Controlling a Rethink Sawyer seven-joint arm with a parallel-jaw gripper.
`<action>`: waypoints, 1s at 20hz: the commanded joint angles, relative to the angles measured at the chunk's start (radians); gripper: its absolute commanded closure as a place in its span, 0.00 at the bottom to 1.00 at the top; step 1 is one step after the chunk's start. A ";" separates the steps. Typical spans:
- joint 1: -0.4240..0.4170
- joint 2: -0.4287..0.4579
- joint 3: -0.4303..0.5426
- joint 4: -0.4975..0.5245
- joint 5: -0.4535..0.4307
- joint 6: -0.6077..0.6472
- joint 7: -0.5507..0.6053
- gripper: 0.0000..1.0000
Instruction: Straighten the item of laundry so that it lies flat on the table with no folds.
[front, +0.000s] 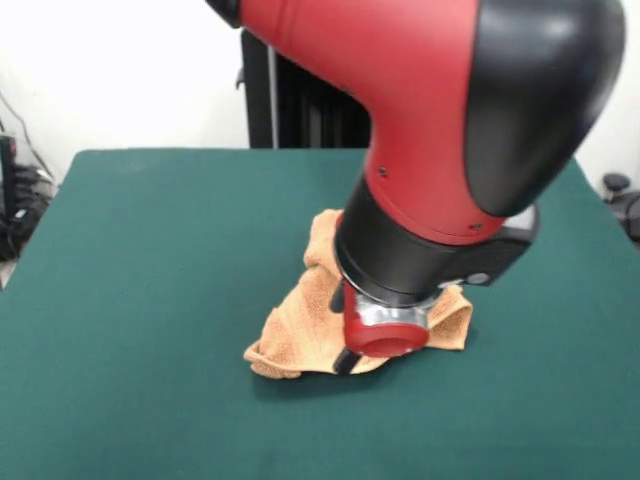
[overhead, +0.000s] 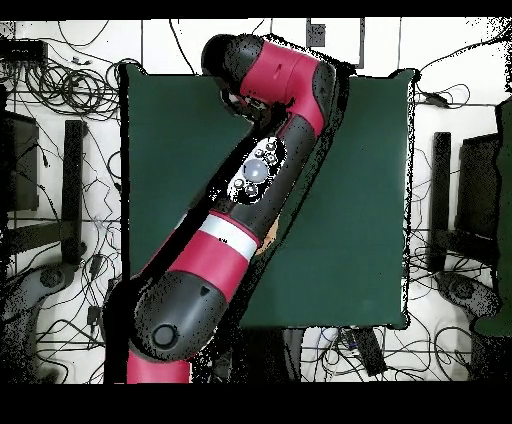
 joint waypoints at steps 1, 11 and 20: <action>0.015 -0.037 0.206 0.030 -0.120 -0.066 -0.200 0.00; 0.031 -0.075 0.243 0.013 -0.248 -0.096 -0.115 0.00; 0.067 -0.062 0.219 -0.006 -0.350 -0.140 -0.022 0.00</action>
